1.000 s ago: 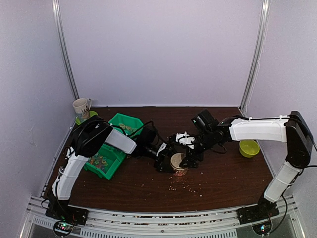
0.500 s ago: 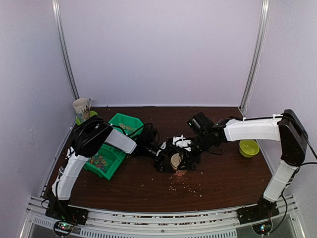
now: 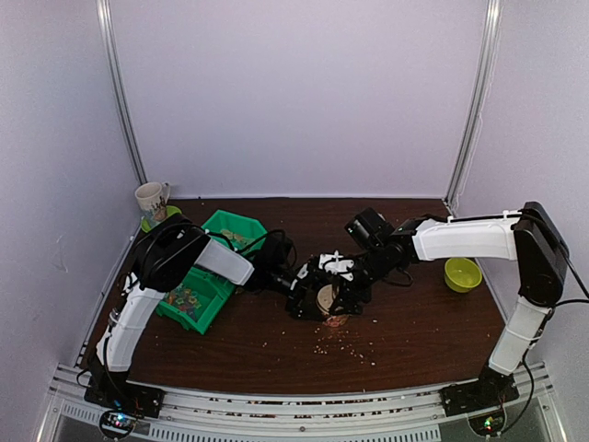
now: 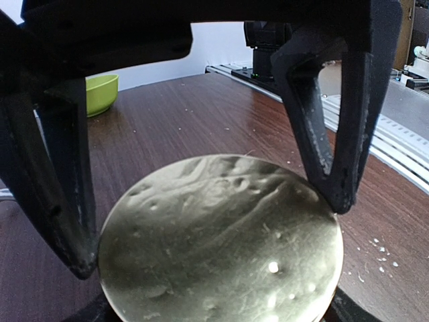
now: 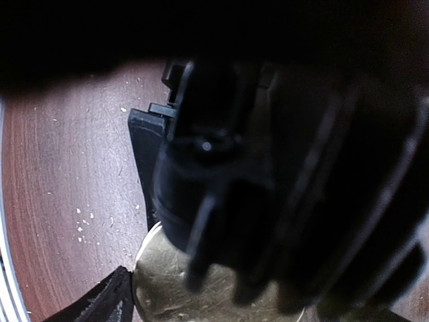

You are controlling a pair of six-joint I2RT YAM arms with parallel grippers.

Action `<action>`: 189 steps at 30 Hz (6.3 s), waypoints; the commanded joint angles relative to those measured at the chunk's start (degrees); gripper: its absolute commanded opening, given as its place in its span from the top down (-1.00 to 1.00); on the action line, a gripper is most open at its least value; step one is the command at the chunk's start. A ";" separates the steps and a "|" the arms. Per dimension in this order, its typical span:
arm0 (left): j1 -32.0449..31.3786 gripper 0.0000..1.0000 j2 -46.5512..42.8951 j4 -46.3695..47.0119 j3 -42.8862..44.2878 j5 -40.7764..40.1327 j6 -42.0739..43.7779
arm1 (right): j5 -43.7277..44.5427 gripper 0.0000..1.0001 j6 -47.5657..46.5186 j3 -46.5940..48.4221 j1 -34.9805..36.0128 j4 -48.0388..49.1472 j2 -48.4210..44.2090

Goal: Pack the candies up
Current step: Screw the box lid onto the packing box, then move the packed packing box to the center of the board.

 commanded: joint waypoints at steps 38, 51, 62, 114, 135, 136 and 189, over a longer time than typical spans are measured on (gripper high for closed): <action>-1.44 -0.28 3.23 4.92 -7.90 -43.71 -21.61 | 23.07 -0.84 40.52 9.77 1.30 1.43 5.86; -0.84 -0.29 3.25 -4.92 -5.41 -25.47 -8.13 | 17.22 -0.99 18.90 4.27 -3.01 -7.39 -5.21; -0.55 -0.31 5.93 -36.57 5.61 -13.55 14.65 | 6.32 -0.99 0.45 -2.09 -2.51 -2.86 -7.18; -0.64 -0.28 5.06 -26.10 2.51 -15.51 5.00 | 2.13 -0.80 2.11 5.59 0.31 -8.13 4.58; -0.64 -0.25 2.86 -16.75 -1.67 -22.84 -4.90 | 8.62 -0.69 15.01 1.88 0.67 0.93 1.64; -0.64 -0.25 2.77 -16.23 -1.92 -23.26 -5.35 | 9.12 -0.69 15.60 1.94 0.68 1.16 1.91; 0.22 -0.96 -17.33 -0.43 -15.49 -44.83 -22.61 | 14.70 -0.76 32.09 -0.99 -10.51 4.19 -1.64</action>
